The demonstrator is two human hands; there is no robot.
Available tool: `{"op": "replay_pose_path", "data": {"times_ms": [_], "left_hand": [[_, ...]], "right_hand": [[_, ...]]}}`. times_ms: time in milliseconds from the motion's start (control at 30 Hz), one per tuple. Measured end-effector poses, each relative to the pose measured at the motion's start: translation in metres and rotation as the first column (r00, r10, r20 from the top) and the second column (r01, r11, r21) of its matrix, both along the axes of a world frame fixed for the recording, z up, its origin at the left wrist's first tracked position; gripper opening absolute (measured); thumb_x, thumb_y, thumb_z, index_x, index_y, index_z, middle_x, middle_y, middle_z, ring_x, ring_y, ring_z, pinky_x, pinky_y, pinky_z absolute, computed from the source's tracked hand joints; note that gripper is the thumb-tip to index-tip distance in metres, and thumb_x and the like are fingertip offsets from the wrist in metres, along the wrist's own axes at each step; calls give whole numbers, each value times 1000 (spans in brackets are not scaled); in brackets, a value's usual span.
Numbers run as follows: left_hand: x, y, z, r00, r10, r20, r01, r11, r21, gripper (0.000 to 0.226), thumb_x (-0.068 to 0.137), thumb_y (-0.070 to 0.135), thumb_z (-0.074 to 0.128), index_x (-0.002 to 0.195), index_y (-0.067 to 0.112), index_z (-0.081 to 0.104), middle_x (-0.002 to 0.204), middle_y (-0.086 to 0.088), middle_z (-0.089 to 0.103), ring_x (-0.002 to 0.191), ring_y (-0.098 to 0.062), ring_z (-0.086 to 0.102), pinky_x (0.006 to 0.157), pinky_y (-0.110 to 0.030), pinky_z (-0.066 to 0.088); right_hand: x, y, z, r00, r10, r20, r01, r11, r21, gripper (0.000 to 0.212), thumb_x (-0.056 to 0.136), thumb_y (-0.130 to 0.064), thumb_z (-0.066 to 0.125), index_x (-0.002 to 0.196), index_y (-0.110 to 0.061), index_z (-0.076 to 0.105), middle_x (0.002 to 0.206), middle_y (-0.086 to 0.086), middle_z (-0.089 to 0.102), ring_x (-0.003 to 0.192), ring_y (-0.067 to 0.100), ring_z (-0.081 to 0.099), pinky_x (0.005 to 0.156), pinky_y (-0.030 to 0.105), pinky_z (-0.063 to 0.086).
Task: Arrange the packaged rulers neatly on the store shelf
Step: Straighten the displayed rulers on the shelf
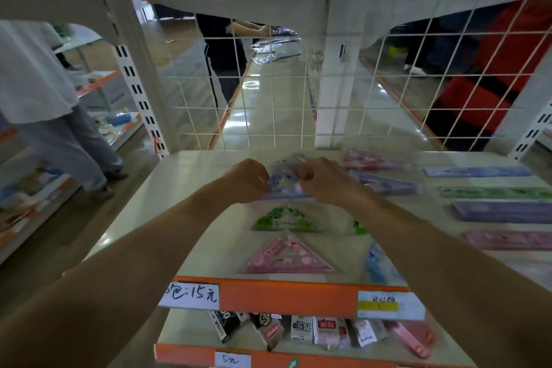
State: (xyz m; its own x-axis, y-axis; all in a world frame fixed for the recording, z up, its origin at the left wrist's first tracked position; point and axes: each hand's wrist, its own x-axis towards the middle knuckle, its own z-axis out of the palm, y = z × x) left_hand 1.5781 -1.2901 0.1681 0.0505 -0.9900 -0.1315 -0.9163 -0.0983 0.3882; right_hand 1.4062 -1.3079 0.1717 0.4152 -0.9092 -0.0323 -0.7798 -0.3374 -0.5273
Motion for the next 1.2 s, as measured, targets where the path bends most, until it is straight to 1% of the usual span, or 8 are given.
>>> {"op": "replay_pose_path", "data": {"times_ms": [233,367,700,800,900,967,1100,1200], "left_hand": [[-2,-3,0,996,-35,78,34,999,4,27,85,23,59,108,13,69,115,-9,63,102,-24,59,80,-25,44],[5,-2,3,995,-74,68,70,996,54,41,85,29,64,122,14,62,120,-8,60,104,-24,58,87,-30,49],[4,1,4,979,-162,125,152,985,86,38,87,28,62,123,17,62,120,-4,58,107,-21,56,85,-25,43],[9,-4,12,987,-136,91,129,989,74,43,86,30,65,125,12,60,122,-5,59,108,-22,56,90,-28,45],[13,-24,21,996,-50,76,52,998,-21,36,89,26,60,118,5,64,122,-10,61,110,-25,57,94,-32,46],[8,-41,24,998,18,52,-17,1000,-15,33,92,25,53,111,1,66,115,-14,64,107,-27,59,87,-31,47],[-12,-62,18,1000,22,11,-23,995,96,35,87,28,62,102,-3,65,95,-16,63,83,-25,57,56,-23,39],[-21,-68,12,1000,30,9,-31,989,145,33,78,23,72,100,-1,62,84,-9,52,81,-25,56,49,-22,34]], "right_hand": [[2,-9,-3,978,22,-208,-18,1000,19,11,93,-22,50,94,-16,59,99,7,60,94,24,56,85,35,48],[-3,-5,4,975,100,-197,-88,994,68,32,90,-16,51,60,-15,39,63,0,39,60,15,39,54,27,31],[-1,-7,3,957,133,-258,-116,990,78,29,89,-15,53,61,-16,44,63,-1,39,60,15,42,55,27,31],[-2,-15,15,963,88,-256,-83,996,31,15,90,-14,50,80,-12,61,80,3,55,77,19,54,58,26,35],[-5,-32,30,989,-45,-144,42,999,-23,29,91,-18,54,118,-12,63,116,7,62,106,25,58,82,27,45],[-3,-48,31,985,-87,-149,85,996,-16,34,92,-23,54,123,-10,61,122,9,61,109,26,58,91,31,46],[12,-70,17,945,-62,-321,94,992,86,53,88,-43,60,114,3,60,85,7,57,89,27,58,74,29,42],[15,-76,9,945,-57,-321,109,984,144,54,83,-39,70,118,-2,54,110,12,57,107,30,57,80,31,43]]}}
